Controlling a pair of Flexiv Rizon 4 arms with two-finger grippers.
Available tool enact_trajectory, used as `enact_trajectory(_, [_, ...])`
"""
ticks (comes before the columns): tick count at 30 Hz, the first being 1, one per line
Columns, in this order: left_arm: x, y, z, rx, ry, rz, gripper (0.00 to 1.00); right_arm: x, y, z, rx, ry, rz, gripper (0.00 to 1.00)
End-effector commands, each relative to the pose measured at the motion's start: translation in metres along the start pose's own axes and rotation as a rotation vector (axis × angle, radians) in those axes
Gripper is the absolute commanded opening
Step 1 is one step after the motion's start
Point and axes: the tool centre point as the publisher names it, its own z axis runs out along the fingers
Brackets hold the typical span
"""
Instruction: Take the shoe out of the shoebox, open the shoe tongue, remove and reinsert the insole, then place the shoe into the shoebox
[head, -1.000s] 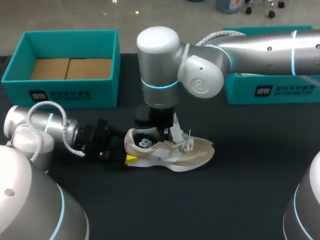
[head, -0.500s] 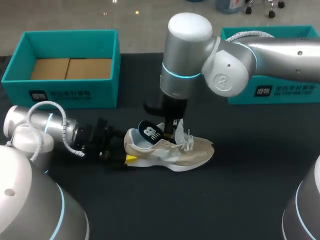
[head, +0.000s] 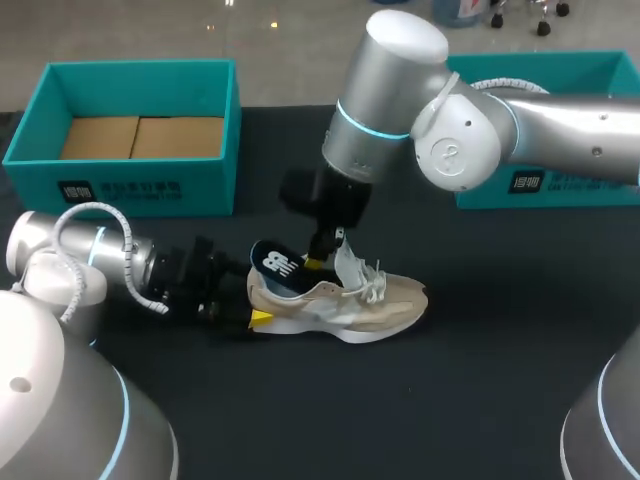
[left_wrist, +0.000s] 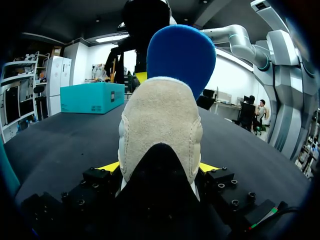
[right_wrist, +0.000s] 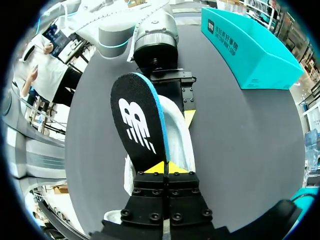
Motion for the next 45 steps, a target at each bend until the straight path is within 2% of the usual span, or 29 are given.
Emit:
enact_trajectory(1, [0.0,0.0,0.001,-0.001,-0.001,0.0,0.0,-0.01,0.005,0.006,-0.015,0.02,-0.001,0.0])
enact_trajectory(4, [0.0,0.0,0.001,-0.001,-0.001,0.0,0.0,-0.013,0.006,0.007,-0.02,0.017,0.006,0.0])
enact_trajectory(7, [0.0,0.0,0.001,-0.001,-0.001,0.0,0.0,-0.017,0.007,0.001,-0.081,0.025,0.037,0.0])
enact_trajectory(11, [0.0,0.0,0.001,-0.001,-0.001,0.0,0.0,-0.023,0.013,-0.006,-0.082,0.003,0.046,0.0])
enact_trajectory(15, [0.0,0.0,0.001,-0.001,-0.001,0.0,0.0,-0.023,0.014,-0.003,-0.09,0.011,0.043,0.0])
enact_trajectory(17, [0.0,0.0,0.001,-0.001,-0.001,0.0,0.0,-0.022,0.013,-0.001,-0.099,0.023,0.045,0.09])
enact_trajectory(19, [0.0,0.0,0.001,-0.001,-0.001,0.0,0.0,-0.021,0.011,-0.001,-0.113,0.041,0.044,0.25])
enact_trajectory(20, [0.0,0.0,0.001,-0.001,-0.001,0.0,0.0,-0.02,0.01,-0.001,-0.116,0.044,0.042,0.3])
enact_trajectory(24, [0.0,0.0,0.001,-0.001,-0.001,0.0,0.0,-0.021,0.008,-0.001,-0.154,0.094,0.025,0.37])
enact_trajectory(34, [0.0,0.0,0.001,-0.001,-0.001,0.0,0.0,-0.021,0.015,0.0,-0.277,0.257,-0.045,0.4])
enact_trajectory(45, [0.0,0.0,0.001,-0.001,-0.001,0.0,0.0,-0.021,0.028,0.003,-0.257,0.261,-0.066,0.4])
